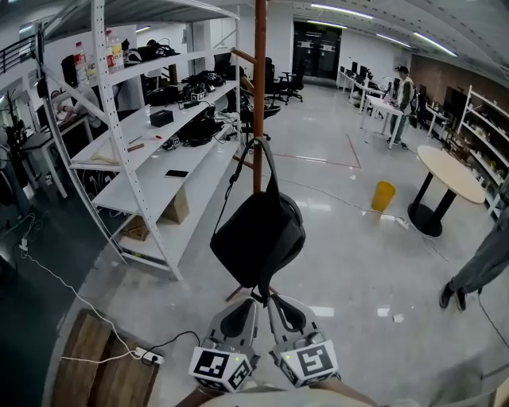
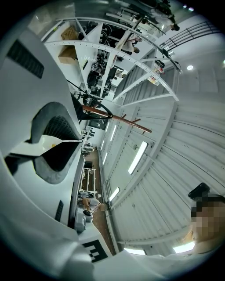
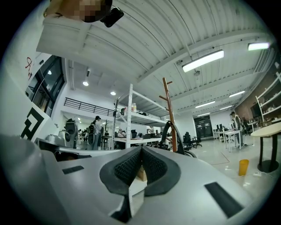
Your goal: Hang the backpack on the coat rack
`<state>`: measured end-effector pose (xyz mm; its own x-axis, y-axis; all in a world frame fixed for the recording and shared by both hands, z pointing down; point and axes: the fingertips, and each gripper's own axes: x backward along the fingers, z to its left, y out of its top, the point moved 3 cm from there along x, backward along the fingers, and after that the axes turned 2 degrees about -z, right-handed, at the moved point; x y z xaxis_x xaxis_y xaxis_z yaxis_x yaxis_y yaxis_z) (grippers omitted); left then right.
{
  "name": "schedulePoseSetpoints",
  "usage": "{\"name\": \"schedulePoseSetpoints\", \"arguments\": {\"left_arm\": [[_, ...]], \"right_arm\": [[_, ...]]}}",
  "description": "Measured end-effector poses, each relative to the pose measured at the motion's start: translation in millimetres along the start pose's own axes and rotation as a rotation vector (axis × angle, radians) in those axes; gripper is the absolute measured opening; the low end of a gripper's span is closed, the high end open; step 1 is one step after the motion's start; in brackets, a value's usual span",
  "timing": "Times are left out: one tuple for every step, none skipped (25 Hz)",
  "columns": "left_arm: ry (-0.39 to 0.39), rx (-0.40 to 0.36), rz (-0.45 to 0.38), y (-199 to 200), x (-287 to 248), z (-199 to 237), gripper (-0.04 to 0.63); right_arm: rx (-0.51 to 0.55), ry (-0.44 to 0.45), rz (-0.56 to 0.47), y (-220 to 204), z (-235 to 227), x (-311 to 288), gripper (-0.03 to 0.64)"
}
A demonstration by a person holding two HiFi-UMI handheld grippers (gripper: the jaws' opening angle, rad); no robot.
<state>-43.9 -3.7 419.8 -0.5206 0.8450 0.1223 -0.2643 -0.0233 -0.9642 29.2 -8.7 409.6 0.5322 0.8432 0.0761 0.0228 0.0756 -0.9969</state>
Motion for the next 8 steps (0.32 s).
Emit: {"name": "schedulePoseSetpoints", "arguments": {"left_arm": [[0.001,0.001,0.000,0.1,0.5,-0.8,0.025],[0.005,0.004,0.000,1.1,1.2,-1.5,0.025],[0.012,0.008,0.001,2.6,2.2,-2.0,0.025],[0.017,0.011,0.000,4.1,3.2,-2.3,0.025],[0.020,0.012,-0.001,5.1,4.3,-2.3,0.025],[0.020,0.012,-0.003,5.6,5.2,-1.9,0.025],[0.020,0.011,-0.005,5.7,6.1,-1.4,0.025],[0.019,0.010,-0.007,5.8,7.0,-0.9,0.025]], "right_arm": [[0.002,0.002,0.000,0.2,0.5,0.3,0.018],[0.003,0.005,-0.002,0.3,1.0,0.7,0.018],[0.004,0.007,-0.003,0.5,1.7,1.0,0.018],[0.004,0.008,-0.005,0.7,2.4,1.3,0.018],[0.002,0.008,-0.006,1.0,3.2,1.6,0.018],[0.001,0.008,-0.006,1.3,4.2,1.7,0.018],[0.000,0.009,-0.007,1.6,5.2,1.8,0.018],[-0.001,0.009,-0.007,1.9,6.2,1.8,0.018]]}}
